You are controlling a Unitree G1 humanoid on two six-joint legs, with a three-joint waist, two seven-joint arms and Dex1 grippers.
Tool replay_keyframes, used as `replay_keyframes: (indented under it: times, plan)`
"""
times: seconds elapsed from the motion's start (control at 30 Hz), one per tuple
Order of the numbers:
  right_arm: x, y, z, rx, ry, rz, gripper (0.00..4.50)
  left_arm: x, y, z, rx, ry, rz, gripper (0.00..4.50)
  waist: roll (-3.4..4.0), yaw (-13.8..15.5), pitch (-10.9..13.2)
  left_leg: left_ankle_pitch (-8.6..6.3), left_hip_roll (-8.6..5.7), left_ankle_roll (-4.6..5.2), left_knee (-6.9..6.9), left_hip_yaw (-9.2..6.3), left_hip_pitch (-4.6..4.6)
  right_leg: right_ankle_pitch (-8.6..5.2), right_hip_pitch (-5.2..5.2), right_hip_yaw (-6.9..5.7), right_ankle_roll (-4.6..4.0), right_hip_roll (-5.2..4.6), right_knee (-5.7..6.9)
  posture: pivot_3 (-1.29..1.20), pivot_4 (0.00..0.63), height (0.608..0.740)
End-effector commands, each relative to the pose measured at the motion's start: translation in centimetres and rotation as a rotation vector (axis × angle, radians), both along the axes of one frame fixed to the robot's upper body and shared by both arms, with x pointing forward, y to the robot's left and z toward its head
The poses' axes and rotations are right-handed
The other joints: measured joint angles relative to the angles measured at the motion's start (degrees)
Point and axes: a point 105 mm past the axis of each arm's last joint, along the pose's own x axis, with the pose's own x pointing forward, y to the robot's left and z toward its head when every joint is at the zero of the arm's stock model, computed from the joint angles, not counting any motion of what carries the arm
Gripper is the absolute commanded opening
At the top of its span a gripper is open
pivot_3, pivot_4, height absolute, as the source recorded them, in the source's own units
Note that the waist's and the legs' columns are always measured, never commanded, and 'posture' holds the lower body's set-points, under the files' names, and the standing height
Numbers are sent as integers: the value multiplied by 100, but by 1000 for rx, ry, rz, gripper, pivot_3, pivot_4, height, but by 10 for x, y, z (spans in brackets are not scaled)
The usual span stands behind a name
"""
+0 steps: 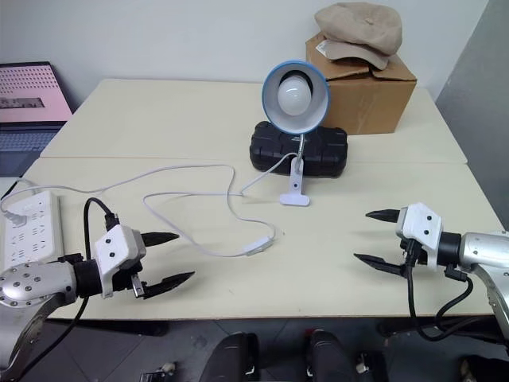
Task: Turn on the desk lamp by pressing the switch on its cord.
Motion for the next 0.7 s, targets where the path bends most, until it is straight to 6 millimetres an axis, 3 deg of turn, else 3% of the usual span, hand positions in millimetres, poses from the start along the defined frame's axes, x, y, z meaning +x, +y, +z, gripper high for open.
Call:
replay_keyframes:
  times: [0.03, 0.7]
  plan:
    - [3, 4, 8, -11, -45, 34, 4500, -1, -3, 13, -14, -54, -5, 4481, 0, 1, 0, 0, 0, 0, 0, 0, 0, 0, 0, 0, 0, 0, 0, 0, 150, 740]
    - [12, 20, 12, -21, -56, 88, 4500, -2, -13, 13, -45, -85, -30, 4481, 0, 3, 0, 0, 0, 0, 2, 0, 0, 0, 1, 0, 0, 0, 1, 0, 150, 740]
